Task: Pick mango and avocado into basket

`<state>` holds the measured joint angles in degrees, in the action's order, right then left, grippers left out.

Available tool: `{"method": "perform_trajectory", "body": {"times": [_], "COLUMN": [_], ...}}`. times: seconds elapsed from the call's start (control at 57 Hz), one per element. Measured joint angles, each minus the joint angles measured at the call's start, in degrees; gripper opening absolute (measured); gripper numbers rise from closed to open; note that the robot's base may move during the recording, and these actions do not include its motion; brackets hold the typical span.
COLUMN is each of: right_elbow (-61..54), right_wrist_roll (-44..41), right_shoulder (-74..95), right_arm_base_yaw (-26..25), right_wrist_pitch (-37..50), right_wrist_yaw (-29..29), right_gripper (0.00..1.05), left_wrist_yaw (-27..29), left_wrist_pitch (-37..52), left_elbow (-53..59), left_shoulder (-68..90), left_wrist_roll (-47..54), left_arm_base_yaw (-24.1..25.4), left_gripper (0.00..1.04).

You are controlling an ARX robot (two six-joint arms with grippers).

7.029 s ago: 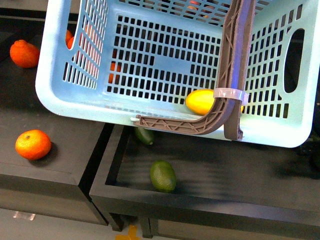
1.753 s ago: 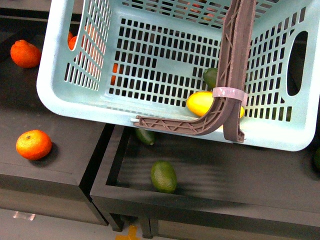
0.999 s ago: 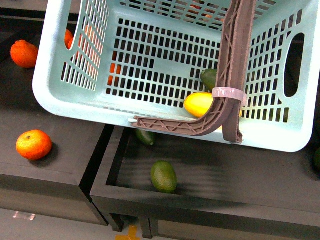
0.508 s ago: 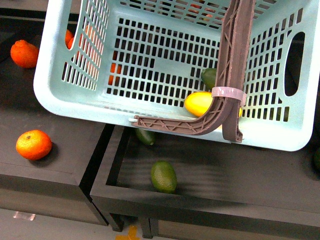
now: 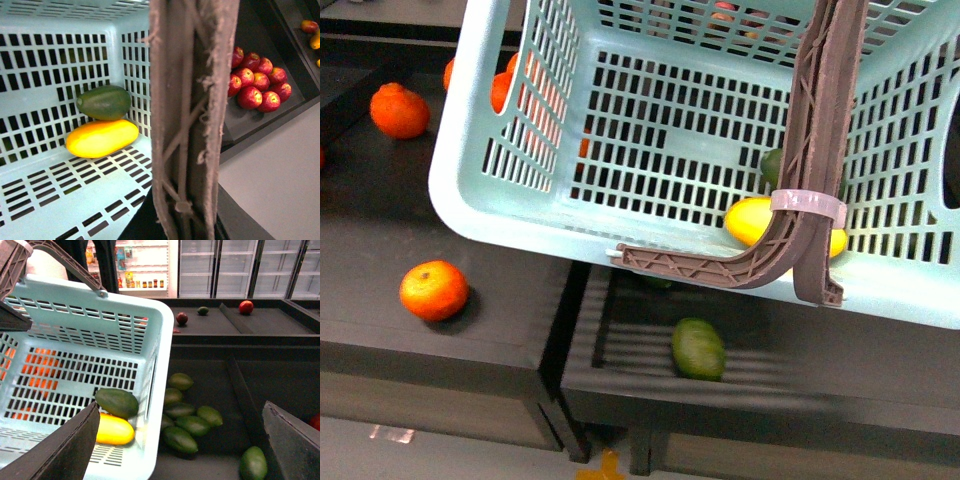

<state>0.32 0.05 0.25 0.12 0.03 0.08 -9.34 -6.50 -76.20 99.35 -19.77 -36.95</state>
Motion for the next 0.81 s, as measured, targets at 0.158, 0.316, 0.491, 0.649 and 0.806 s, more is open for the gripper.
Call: {"method": "perform_trajectory", "body": {"times": [0.158, 0.316, 0.491, 0.649, 0.806], "right_elbow": [0.0, 0.0, 0.0, 0.0, 0.0], "right_wrist_roll": [0.0, 0.0, -0.04, -0.02, 0.0], "right_shoulder": [0.11, 0.02, 0.0, 0.0, 0.0], "right_arm_base_yaw": [0.02, 0.02, 0.0, 0.0, 0.02], "right_wrist_pitch": [-0.09, -0.17, -0.17, -0.15, -0.15], "right_wrist_yaw": [0.0, 0.0, -0.11, -0.04, -0.07], "right_gripper": [0.97, 0.97, 0.97, 0.97, 0.97], "left_wrist_yaw": [0.44, 1.97, 1.55, 1.11, 1.31], "left_wrist_pitch": [0.0, 0.0, 0.0, 0.0, 0.0], "left_elbow": [0.0, 0.02, 0.02, 0.02, 0.02], "left_shoulder": [-0.04, -0.02, -0.02, -0.02, -0.02], "left_wrist_roll": [-0.04, 0.04, 0.02, 0.0, 0.04], "left_arm_base_yaw": [0.11, 0.61, 0.72, 0.55, 0.55], "left_gripper": [0.08, 0.08, 0.08, 0.08, 0.08]}}
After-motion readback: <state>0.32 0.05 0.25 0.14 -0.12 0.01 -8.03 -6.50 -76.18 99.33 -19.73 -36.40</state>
